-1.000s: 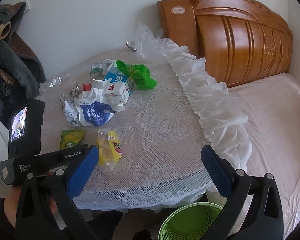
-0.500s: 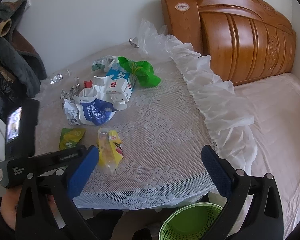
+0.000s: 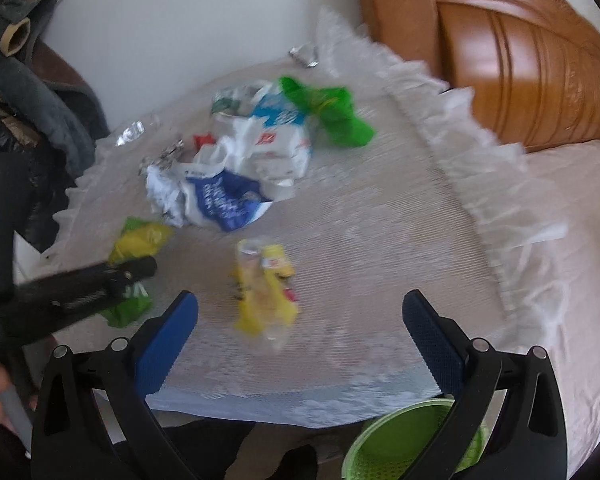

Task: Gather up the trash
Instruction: 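Carry both items to the green wastebasket and open both tools to drop them, then grasp the silver foil blister pack with the left tool, then grasp the green plastic bag with the right tool while left tool holds foil pack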

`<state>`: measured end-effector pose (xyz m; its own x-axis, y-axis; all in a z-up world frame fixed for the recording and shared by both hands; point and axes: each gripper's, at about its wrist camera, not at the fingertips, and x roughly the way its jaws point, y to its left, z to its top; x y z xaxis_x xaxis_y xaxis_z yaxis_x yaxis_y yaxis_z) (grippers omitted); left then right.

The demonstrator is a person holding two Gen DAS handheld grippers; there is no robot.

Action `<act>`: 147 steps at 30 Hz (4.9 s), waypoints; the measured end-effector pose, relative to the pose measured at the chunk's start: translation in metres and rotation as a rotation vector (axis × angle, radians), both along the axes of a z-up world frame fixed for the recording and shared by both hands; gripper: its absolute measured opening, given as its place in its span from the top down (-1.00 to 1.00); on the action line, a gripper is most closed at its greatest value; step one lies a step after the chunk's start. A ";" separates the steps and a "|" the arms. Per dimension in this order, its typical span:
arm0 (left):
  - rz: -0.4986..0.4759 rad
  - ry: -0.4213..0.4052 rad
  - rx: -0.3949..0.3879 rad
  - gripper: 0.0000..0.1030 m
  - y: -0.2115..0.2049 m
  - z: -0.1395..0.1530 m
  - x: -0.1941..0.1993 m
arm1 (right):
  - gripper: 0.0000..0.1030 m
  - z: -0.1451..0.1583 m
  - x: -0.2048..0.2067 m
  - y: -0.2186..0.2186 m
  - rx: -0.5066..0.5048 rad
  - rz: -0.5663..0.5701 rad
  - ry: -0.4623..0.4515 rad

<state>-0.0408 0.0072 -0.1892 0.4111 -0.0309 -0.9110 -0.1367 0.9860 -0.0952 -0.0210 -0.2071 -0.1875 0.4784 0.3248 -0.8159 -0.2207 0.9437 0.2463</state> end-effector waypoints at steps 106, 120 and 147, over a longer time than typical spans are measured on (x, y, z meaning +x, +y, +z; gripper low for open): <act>0.250 0.074 -0.156 -0.46 0.086 -0.039 0.188 | -0.96 0.059 0.008 0.033 -0.024 -0.351 -0.074; 0.134 0.052 -0.184 -0.34 0.096 -0.024 0.170 | -0.96 0.058 0.076 0.024 -0.076 -0.307 -0.093; -0.168 -0.081 -0.111 -0.34 0.089 0.037 0.131 | -0.02 -0.014 0.200 0.013 -0.300 0.199 -0.021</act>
